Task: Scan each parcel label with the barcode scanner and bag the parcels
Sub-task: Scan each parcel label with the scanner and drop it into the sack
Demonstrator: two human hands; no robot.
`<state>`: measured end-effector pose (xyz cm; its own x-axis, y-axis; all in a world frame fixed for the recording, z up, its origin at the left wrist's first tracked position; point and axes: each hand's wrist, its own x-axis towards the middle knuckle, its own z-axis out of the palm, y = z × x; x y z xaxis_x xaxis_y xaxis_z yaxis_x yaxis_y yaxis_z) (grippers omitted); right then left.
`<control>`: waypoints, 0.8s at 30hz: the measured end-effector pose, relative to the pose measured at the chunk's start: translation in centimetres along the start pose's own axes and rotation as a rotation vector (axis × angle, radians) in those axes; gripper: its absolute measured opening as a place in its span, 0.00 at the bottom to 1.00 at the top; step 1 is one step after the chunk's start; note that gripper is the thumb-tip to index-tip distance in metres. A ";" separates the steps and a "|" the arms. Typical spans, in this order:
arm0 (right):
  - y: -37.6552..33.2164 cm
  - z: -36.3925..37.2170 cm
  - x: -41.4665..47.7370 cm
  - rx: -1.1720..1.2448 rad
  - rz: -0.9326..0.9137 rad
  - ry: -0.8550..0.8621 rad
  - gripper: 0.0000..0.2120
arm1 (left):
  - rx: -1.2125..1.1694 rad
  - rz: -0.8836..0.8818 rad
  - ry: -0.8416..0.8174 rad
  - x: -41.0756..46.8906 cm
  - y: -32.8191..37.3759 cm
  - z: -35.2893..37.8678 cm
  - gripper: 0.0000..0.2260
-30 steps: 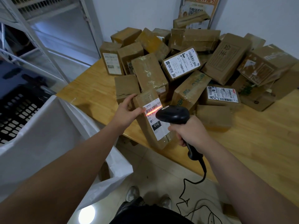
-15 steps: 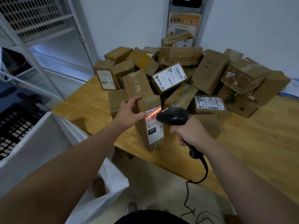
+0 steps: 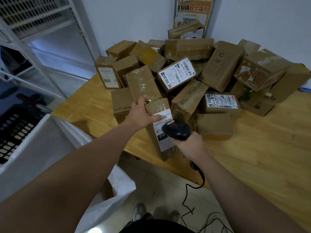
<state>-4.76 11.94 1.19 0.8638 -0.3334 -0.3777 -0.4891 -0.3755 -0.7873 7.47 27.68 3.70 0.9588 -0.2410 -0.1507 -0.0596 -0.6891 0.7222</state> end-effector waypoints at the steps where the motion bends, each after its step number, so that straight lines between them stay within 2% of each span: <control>1: -0.2 -0.2 -0.1 0.015 -0.005 -0.002 0.07 | 0.019 0.021 0.004 0.1 0.0 0.0 0.34; 5: -1.5 -1.5 -1.3 0.083 -0.017 -0.021 0.06 | 0.119 0.106 0.054 0.0 0.0 0.1 0.33; 8: -2.0 -2.5 -2.0 0.101 -0.007 -0.053 0.10 | 0.178 0.145 0.086 0.0 -0.1 0.3 0.32; 15: -3.1 -3.9 -2.9 0.151 0.070 -0.055 0.08 | 0.167 0.140 0.081 -0.7 0.1 0.8 0.31; 20: -3.6 -3.9 -4.2 0.105 0.077 -0.090 0.06 | 0.075 0.040 0.007 -1.7 -0.2 1.1 0.31; 24: -4.4 -4.2 -5.3 0.036 0.075 -0.153 0.05 | -0.179 -0.173 -0.108 -3.1 -2.6 1.2 0.30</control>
<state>-7.67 11.74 8.65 0.8348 -0.2223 -0.5037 -0.5505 -0.3222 -0.7701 4.36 29.37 1.46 0.9147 -0.2080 -0.3464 0.1619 -0.5968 0.7859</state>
